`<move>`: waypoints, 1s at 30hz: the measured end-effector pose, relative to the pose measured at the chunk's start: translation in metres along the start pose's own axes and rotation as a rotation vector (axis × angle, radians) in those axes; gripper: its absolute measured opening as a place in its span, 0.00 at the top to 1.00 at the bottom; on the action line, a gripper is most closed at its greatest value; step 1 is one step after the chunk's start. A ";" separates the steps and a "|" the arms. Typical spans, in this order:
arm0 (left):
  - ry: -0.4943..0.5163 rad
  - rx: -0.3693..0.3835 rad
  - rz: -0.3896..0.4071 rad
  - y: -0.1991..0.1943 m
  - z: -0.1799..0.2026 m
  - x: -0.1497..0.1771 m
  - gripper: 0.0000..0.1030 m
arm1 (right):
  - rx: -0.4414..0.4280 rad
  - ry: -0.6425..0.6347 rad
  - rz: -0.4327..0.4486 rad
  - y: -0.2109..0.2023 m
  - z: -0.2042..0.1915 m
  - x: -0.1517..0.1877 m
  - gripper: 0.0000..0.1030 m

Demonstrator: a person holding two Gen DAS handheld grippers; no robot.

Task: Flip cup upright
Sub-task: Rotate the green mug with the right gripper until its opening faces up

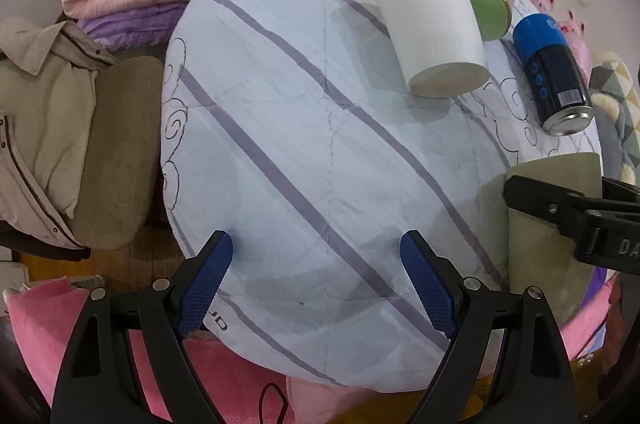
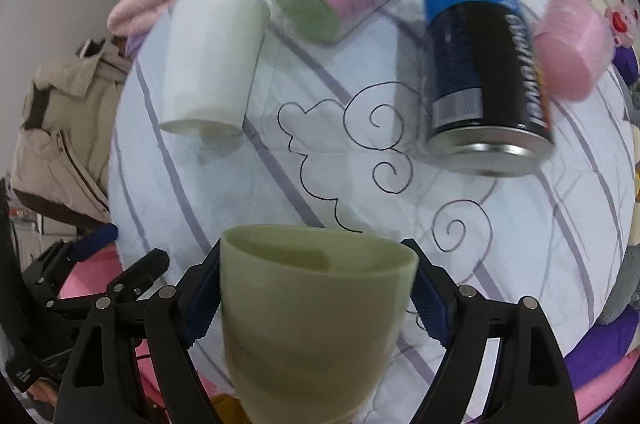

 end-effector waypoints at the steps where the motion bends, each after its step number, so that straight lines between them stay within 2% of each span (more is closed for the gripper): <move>1: 0.003 -0.002 0.000 0.000 0.000 0.000 0.15 | 0.006 -0.002 -0.003 0.002 -0.001 0.000 0.20; 15: 0.006 -0.006 0.035 -0.011 0.009 -0.009 0.15 | 0.021 -0.021 0.027 -0.013 0.003 0.005 0.20; 26: -0.003 -0.017 0.095 -0.031 0.012 -0.018 0.15 | 0.054 -0.063 0.194 -0.060 0.015 -0.001 0.21; 30: -0.003 -0.015 0.100 -0.034 0.015 -0.016 0.15 | 0.066 -0.083 0.220 -0.068 0.013 -0.003 0.22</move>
Point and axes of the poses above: each gripper's, at about its wrist camera, not at the fingertips, and y roughly the way its jaws point, z to its right, x to its underside, the point moved 6 cm from there along y, roughly the way its jaws point, and after that the axes turned 4 degrees about y, right-handed, at the moved point
